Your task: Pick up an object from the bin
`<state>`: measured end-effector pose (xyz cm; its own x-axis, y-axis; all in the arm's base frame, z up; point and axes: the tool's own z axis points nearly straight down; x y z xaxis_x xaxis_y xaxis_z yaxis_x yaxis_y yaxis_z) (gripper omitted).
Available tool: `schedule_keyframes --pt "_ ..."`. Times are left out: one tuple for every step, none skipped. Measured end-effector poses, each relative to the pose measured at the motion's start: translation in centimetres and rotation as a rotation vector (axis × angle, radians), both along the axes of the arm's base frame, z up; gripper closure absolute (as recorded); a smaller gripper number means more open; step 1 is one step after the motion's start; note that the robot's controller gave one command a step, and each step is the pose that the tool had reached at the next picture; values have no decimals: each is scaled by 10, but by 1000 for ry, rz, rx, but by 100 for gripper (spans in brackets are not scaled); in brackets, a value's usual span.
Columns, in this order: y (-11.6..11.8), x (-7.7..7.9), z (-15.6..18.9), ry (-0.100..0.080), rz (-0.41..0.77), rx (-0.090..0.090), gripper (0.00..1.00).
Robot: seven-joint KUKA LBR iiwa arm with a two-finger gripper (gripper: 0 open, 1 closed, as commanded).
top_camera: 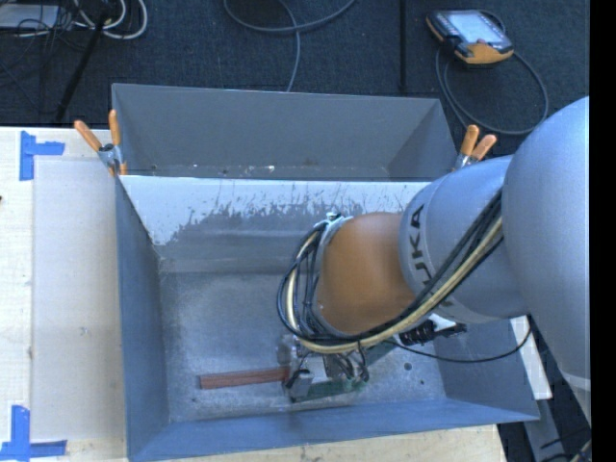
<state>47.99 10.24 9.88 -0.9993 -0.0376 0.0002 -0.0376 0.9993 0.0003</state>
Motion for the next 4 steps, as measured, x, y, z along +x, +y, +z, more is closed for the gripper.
schedule_keyframes --pt "0 -1 7 3 0 -1 100" --pt "0 -1 20 4 -1 -1 100" --pt "0 -1 33 4 -1 -1 100" --pt "-1 -1 48 4 -1 -1 100"
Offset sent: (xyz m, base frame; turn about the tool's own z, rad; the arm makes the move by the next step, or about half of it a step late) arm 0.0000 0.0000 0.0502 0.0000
